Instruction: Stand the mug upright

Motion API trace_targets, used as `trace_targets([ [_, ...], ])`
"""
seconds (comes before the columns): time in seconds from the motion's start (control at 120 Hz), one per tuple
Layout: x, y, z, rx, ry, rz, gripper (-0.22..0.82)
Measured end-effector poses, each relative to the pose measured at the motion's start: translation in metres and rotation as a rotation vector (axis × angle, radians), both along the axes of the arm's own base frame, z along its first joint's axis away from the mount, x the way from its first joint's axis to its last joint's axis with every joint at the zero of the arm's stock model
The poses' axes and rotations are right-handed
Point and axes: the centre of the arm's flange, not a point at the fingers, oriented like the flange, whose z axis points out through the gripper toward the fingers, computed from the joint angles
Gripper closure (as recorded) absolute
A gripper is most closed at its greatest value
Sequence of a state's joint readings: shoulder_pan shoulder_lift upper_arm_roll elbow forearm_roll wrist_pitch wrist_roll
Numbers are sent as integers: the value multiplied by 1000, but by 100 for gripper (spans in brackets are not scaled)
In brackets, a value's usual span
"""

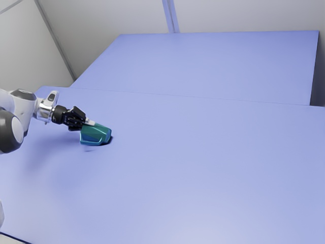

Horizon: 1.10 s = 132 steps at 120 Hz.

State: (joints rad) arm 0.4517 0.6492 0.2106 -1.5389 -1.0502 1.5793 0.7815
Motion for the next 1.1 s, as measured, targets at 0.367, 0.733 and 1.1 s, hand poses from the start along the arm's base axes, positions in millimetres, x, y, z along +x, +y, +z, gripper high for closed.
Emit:
trace_targets([
  [0.367,9,-42,59,45,-38,-91,76],
  [0.733,28,-212,165,692,38,-526,78],
  [1.1,3,-265,112,1012,26,-499,78],
])
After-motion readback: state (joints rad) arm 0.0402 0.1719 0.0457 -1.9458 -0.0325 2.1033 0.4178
